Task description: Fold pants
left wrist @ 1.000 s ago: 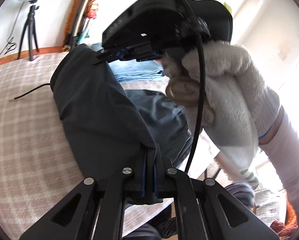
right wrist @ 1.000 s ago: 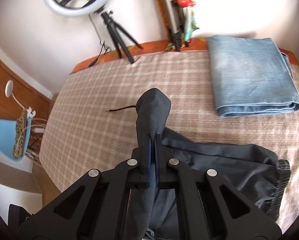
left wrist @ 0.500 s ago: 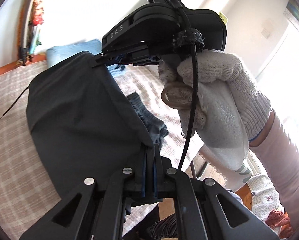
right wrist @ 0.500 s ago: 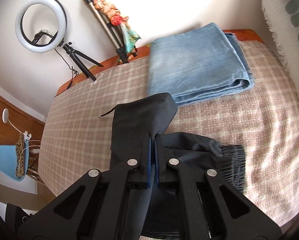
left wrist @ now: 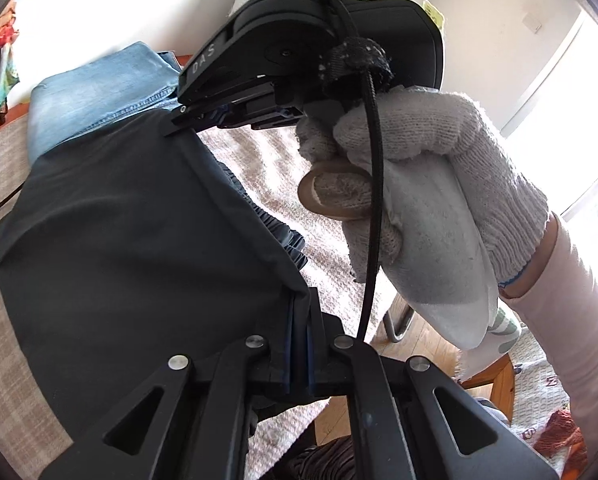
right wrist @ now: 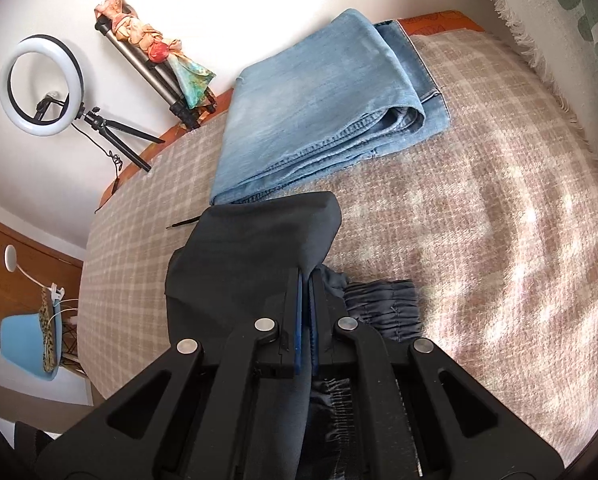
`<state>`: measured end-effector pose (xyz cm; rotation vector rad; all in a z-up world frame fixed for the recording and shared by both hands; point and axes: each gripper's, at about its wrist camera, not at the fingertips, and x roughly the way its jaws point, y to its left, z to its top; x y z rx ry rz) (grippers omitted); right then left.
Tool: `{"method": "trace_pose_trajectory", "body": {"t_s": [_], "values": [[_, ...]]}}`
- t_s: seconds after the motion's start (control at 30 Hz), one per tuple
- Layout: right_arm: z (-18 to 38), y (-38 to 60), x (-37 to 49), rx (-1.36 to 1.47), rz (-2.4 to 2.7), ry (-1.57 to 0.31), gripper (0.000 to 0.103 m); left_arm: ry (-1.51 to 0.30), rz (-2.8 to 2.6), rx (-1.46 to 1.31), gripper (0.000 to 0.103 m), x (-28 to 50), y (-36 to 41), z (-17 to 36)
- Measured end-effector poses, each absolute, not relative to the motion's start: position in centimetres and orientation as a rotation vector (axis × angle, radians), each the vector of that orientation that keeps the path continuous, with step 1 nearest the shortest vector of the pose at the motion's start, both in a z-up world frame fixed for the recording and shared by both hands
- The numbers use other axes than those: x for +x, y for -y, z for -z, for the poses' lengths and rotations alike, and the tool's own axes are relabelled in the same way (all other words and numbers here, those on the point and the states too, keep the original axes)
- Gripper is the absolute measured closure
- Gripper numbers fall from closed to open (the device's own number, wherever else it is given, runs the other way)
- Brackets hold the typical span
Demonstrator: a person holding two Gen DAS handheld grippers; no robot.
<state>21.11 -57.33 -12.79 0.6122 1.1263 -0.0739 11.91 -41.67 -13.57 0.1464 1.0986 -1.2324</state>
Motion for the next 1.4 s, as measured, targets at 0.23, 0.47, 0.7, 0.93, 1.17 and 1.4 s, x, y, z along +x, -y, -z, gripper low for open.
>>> {"method": "trace_pose_trajectory", "body": {"t_s": [0.23, 0.47, 0.7, 0.93, 1.17, 1.4], "values": [[13.7, 58.6, 19.9, 0.651, 0.041, -1.082, 0.099, -1.094, 1.24, 0.203, 0.101, 11.4, 43.2, 14.3], [11.3, 59.8, 17.5, 0.653, 0.049, -1.005, 0.08, -1.193, 1.24, 0.247, 0.074, 12.5, 44.3, 14.9], [8.3, 61.3, 11.7, 0.703, 0.137, -0.936, 0.051, -1.223, 1.226, 0.232, 0.066, 13.6, 44.3, 14.2], [9.4, 58.0, 5.6, 0.843, 0.057, -1.004, 0.048, -1.145, 1.22, 0.23, 0.066, 14.5, 40.6, 10.8], [13.5, 52.9, 4.7, 0.836, 0.026, -1.141, 0.037, -1.093, 1.107, 0.221, 0.066, 17.2, 34.6, 7.8], [14.0, 49.7, 5.2, 0.783, -0.087, -1.195, 0.09, -1.05, 1.014, 0.262, 0.066, 18.7, 32.7, 5.3]]}}
